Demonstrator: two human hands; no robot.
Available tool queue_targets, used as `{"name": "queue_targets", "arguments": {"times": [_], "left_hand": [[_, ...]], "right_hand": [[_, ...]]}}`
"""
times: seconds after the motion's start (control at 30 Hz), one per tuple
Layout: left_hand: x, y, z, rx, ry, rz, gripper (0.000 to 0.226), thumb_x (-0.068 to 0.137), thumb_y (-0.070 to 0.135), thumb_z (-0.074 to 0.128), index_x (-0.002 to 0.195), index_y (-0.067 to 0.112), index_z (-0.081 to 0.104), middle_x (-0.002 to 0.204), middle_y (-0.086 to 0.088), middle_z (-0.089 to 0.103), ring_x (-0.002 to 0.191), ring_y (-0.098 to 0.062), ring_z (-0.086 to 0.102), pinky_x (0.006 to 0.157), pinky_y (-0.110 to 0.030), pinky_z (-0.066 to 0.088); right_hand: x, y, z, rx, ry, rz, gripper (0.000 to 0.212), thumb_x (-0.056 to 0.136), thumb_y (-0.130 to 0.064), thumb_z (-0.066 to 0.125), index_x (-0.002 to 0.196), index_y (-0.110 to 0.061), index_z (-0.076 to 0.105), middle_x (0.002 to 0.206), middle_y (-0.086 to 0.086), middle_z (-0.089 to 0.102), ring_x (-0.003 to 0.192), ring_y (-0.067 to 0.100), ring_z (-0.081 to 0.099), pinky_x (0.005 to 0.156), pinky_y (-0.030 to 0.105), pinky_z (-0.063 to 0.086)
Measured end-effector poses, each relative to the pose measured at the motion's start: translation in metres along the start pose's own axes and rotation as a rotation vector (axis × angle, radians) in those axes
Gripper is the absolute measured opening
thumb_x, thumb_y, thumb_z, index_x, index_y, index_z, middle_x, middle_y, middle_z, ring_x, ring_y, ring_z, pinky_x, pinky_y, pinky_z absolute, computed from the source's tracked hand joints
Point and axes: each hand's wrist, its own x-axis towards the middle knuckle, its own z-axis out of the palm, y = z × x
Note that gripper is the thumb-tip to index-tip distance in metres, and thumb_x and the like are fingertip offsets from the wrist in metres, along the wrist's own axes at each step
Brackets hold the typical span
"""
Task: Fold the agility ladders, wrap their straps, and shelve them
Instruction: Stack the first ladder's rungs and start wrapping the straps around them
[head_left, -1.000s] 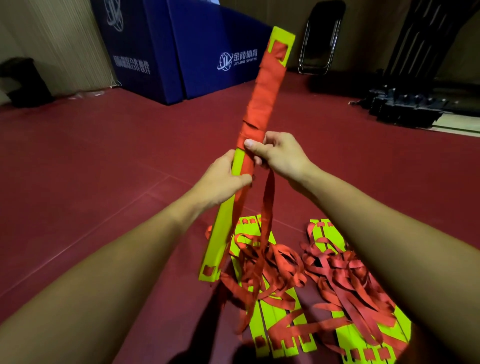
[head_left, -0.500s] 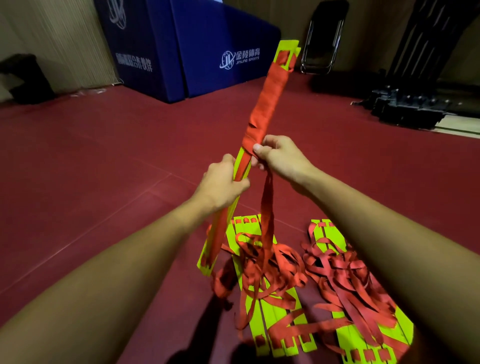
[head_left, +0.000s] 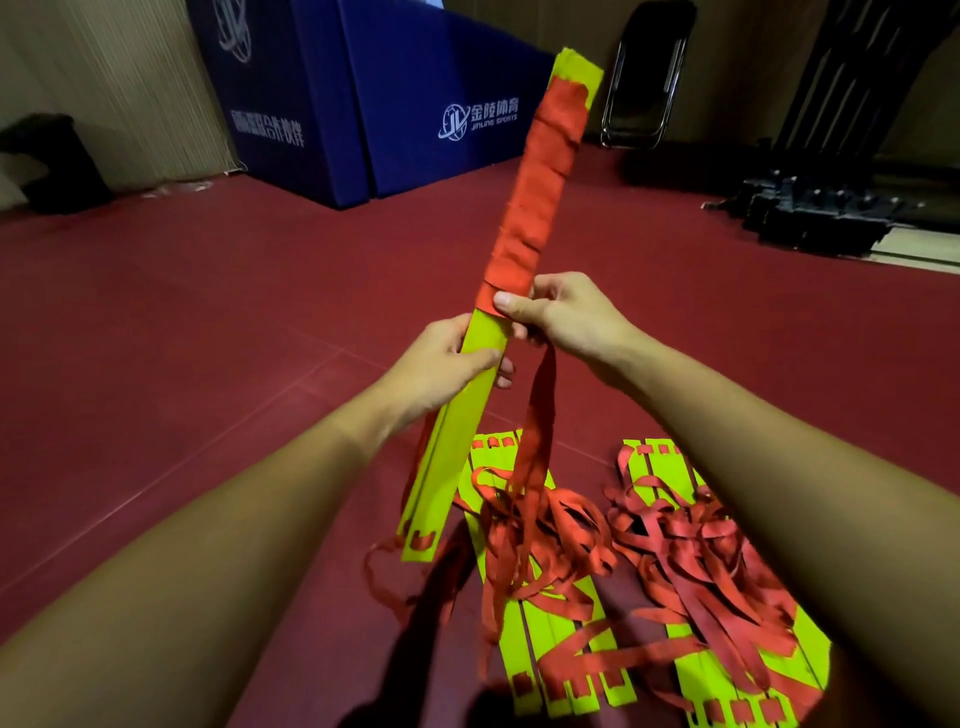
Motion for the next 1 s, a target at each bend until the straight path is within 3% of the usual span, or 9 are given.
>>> {"name": "queue_targets", "arguments": {"times": [0.07, 0.13, 0.3, 0.43, 0.53, 0.6, 0.77, 0.9, 1.0], "left_hand": [[0.006, -0.003, -0.001, 0.139, 0.067, 0.015, 0.035, 0.082, 0.023, 0.078, 0.114, 0.015, 0.065, 0.084, -0.001, 0.07, 0.07, -0.013, 0.066, 0.073, -0.032, 0.055], [0.006, -0.004, 0.001, 0.436, 0.173, -0.027, 0.058, 0.063, 0.055, 0.083, 0.107, 0.022, 0.064, 0.09, 0.005, 0.072, 0.082, -0.014, 0.067, 0.077, -0.035, 0.053], [0.006, -0.002, 0.005, 0.769, 0.324, 0.041, 0.034, 0.076, 0.055, 0.076, 0.085, 0.027, 0.06, 0.082, 0.002, 0.074, 0.089, -0.026, 0.069, 0.075, -0.037, 0.051], [0.013, -0.008, 0.001, 0.536, 0.201, 0.014, 0.028, 0.088, 0.032, 0.071, 0.112, 0.018, 0.07, 0.088, -0.001, 0.077, 0.091, -0.024, 0.071, 0.085, -0.038, 0.054], [0.014, -0.012, -0.003, 0.339, 0.142, 0.044, 0.02, 0.088, 0.026, 0.058, 0.103, 0.023, 0.07, 0.078, 0.003, 0.069, 0.07, -0.02, 0.062, 0.073, -0.035, 0.048], [0.014, -0.013, -0.002, 0.235, 0.121, 0.051, 0.017, 0.093, 0.018, 0.054, 0.099, 0.024, 0.069, 0.075, 0.001, 0.064, 0.065, -0.016, 0.055, 0.07, -0.034, 0.045], [0.006, 0.001, 0.009, -0.006, 0.099, 0.053, 0.031, 0.102, -0.004, 0.044, 0.106, 0.016, 0.068, 0.089, 0.009, 0.075, 0.082, -0.012, 0.066, 0.075, -0.027, 0.053], [0.01, 0.006, 0.007, -0.072, 0.142, 0.019, 0.023, 0.099, -0.001, 0.049, 0.119, 0.001, 0.061, 0.113, -0.02, 0.071, 0.088, -0.023, 0.068, 0.087, -0.042, 0.056], [0.011, 0.001, 0.006, 0.09, 0.15, 0.001, 0.041, 0.077, 0.029, 0.07, 0.113, 0.014, 0.059, 0.111, -0.007, 0.074, 0.097, -0.021, 0.069, 0.094, -0.043, 0.053]], "right_hand": [[0.003, 0.003, 0.004, -0.029, 0.098, -0.018, 0.029, 0.091, -0.026, 0.069, 0.07, -0.009, 0.059, 0.055, -0.001, 0.06, 0.05, 0.012, 0.048, 0.057, 0.029, 0.04], [0.006, 0.004, 0.007, -0.063, 0.187, -0.016, 0.035, 0.09, -0.031, 0.07, 0.064, -0.013, 0.055, 0.052, -0.002, 0.06, 0.047, 0.01, 0.048, 0.058, 0.029, 0.039], [0.007, 0.006, 0.01, -0.316, 0.316, -0.013, 0.046, 0.086, -0.046, 0.069, 0.059, -0.012, 0.056, 0.045, -0.004, 0.059, 0.043, 0.007, 0.049, 0.057, 0.028, 0.043], [0.003, -0.004, 0.006, -0.21, 0.119, -0.031, 0.028, 0.095, -0.026, 0.064, 0.07, -0.014, 0.058, 0.057, -0.001, 0.062, 0.046, 0.007, 0.048, 0.054, 0.024, 0.042], [-0.002, -0.008, 0.001, -0.093, -0.003, 0.008, 0.01, 0.098, -0.008, 0.057, 0.091, -0.004, 0.063, 0.066, 0.002, 0.064, 0.05, 0.007, 0.049, 0.053, 0.016, 0.043], [-0.002, -0.005, -0.003, -0.08, 0.015, 0.03, 0.012, 0.097, -0.009, 0.058, 0.087, -0.003, 0.063, 0.067, 0.003, 0.065, 0.052, 0.009, 0.049, 0.054, 0.017, 0.043], [-0.001, 0.002, -0.003, -0.092, 0.045, 0.04, 0.022, 0.098, -0.019, 0.06, 0.079, -0.006, 0.06, 0.061, 0.003, 0.061, 0.05, 0.01, 0.047, 0.052, 0.021, 0.039], [0.002, 0.002, -0.003, -0.041, 0.081, 0.013, 0.033, 0.097, -0.021, 0.061, 0.066, -0.011, 0.058, 0.059, 0.003, 0.059, 0.053, 0.012, 0.048, 0.055, 0.024, 0.039], [0.004, 0.003, 0.001, -0.077, 0.16, -0.007, 0.037, 0.095, -0.023, 0.063, 0.061, -0.013, 0.056, 0.06, 0.005, 0.062, 0.048, 0.01, 0.049, 0.055, 0.026, 0.04]]}}
